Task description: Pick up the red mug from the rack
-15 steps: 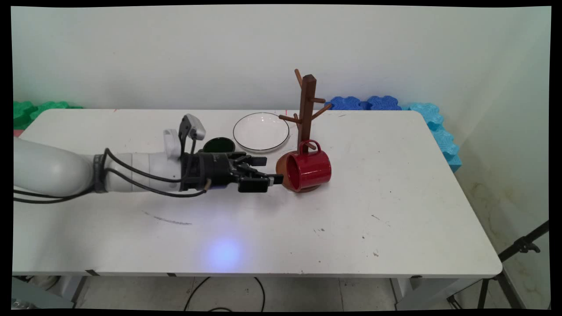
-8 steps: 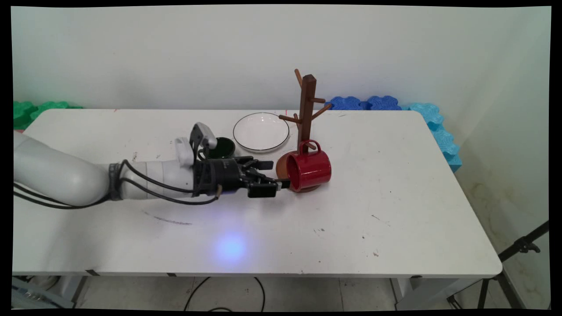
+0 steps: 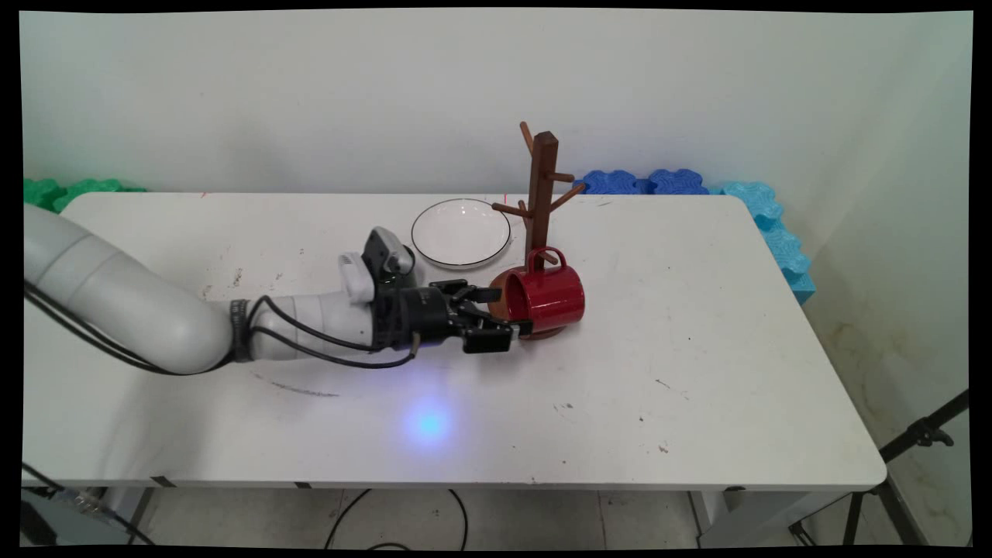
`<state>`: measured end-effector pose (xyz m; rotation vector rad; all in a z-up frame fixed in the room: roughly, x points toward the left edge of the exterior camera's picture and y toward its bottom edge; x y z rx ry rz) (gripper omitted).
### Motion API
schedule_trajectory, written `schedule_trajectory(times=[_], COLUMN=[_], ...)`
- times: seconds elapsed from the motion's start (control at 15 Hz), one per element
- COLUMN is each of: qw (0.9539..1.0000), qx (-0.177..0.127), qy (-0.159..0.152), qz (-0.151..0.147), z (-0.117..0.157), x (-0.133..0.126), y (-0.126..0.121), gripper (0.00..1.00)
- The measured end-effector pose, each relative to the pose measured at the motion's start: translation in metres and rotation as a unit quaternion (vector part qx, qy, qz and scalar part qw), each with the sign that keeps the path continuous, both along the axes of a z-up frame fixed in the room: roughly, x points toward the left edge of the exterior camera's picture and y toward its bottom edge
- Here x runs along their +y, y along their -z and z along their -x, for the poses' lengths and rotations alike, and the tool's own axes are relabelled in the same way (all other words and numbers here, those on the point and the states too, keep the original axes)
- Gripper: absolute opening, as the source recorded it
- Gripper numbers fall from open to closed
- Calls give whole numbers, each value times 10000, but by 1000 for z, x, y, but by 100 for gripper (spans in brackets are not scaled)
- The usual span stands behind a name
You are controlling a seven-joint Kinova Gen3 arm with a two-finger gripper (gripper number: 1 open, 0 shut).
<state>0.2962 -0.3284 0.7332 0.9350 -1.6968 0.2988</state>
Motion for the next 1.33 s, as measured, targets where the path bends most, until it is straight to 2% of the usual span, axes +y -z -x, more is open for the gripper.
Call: schedule_trajectory(times=[1.2,1.27,1.33], qw=[9999,9999,9999], qx=[-3,-12,-22], qy=[-29,-2,31], qz=[139,134,130], z=[31,32,33], x=[-28,-28,-27], y=[20,20,21], gripper=[100,0,0])
